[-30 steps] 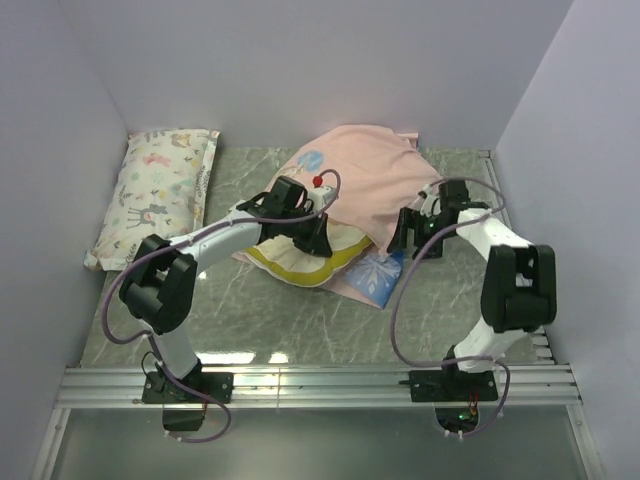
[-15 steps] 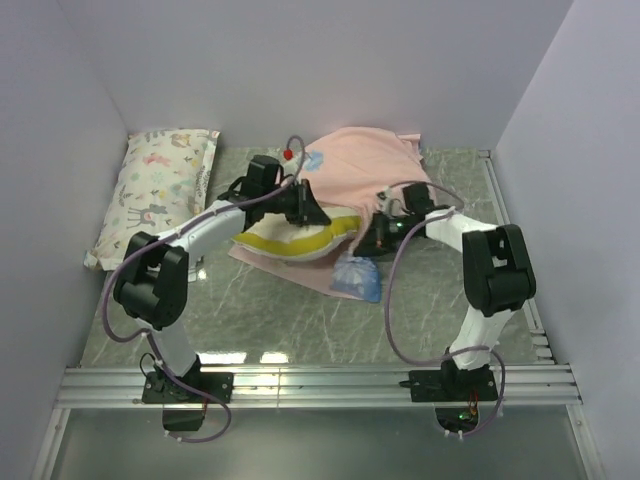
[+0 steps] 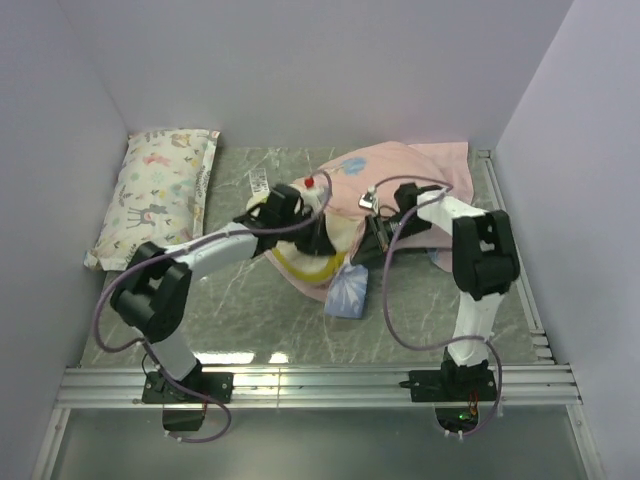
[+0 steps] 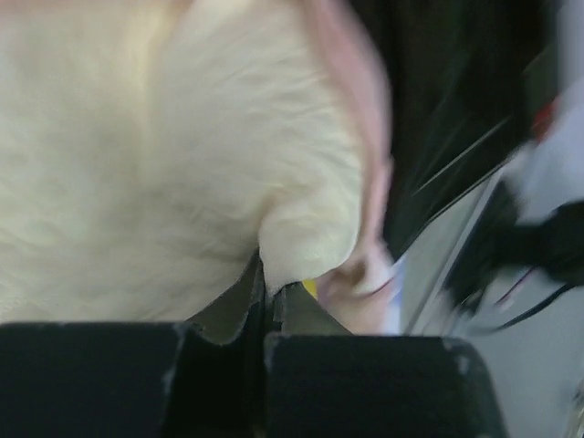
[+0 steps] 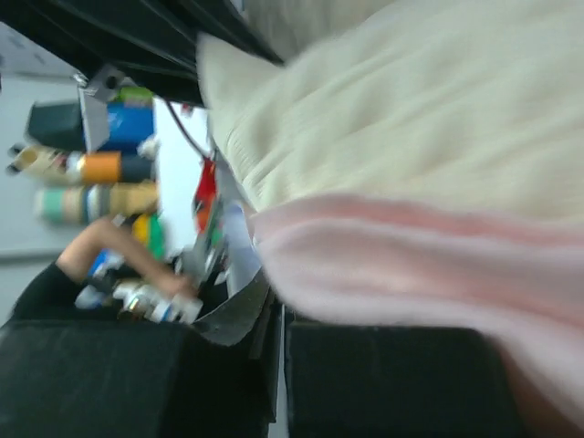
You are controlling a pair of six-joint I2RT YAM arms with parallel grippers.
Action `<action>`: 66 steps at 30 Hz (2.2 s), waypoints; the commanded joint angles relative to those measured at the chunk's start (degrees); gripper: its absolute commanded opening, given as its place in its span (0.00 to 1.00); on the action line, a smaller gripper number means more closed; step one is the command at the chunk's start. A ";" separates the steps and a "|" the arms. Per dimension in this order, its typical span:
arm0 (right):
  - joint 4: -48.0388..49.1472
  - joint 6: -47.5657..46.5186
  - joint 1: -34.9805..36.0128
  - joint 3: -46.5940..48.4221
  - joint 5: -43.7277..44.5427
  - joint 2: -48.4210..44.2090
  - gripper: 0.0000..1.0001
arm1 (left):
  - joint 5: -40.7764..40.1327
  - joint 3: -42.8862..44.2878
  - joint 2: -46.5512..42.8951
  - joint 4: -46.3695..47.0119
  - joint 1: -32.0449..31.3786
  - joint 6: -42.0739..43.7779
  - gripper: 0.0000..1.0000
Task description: Put the pillow into the pillowcase
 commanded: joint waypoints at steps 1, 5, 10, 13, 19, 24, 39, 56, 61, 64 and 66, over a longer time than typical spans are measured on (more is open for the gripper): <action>-29.12 -23.67 0.32 1.46 -4.90 1.95 0.08 | -6.39 -4.47 4.49 -11.58 -1.13 13.10 0.00; -23.45 -14.17 -3.54 -0.74 -0.78 -4.44 0.38 | 2.35 -4.56 4.77 -11.94 -1.92 14.96 0.10; 10.32 19.74 -4.62 -9.37 37.43 -31.33 0.77 | 11.26 -2.63 -0.50 -18.32 -7.27 19.43 0.48; 10.18 19.58 -1.89 -2.55 48.96 -34.00 0.82 | 18.72 -0.52 -3.84 -23.88 -9.31 22.69 0.60; 5.07 15.63 3.57 6.28 61.89 -24.87 0.81 | 15.60 -1.05 -17.30 -15.63 8.76 14.17 0.74; 6.38 14.57 10.50 3.21 68.74 -16.36 0.81 | -0.65 6.42 -8.70 -21.44 21.18 26.64 0.74; 13.87 7.28 10.87 13.29 70.08 -1.83 0.80 | 14.51 -8.77 -3.85 -19.06 7.76 20.77 0.45; 4.27 8.07 16.91 -5.22 59.26 -28.11 0.81 | 11.04 -5.27 -18.47 -11.24 18.28 12.42 0.81; 14.54 9.64 28.50 -11.82 71.89 -27.50 0.84 | 13.11 -0.97 -5.21 -3.34 22.50 1.81 0.81; 16.23 13.59 31.94 -7.97 81.57 -23.38 0.89 | 14.17 -0.52 -1.76 2.55 23.56 -2.25 0.82; 15.01 16.14 33.36 -3.85 83.69 -19.24 0.92 | 12.34 -0.43 -0.87 5.71 23.56 -2.53 0.83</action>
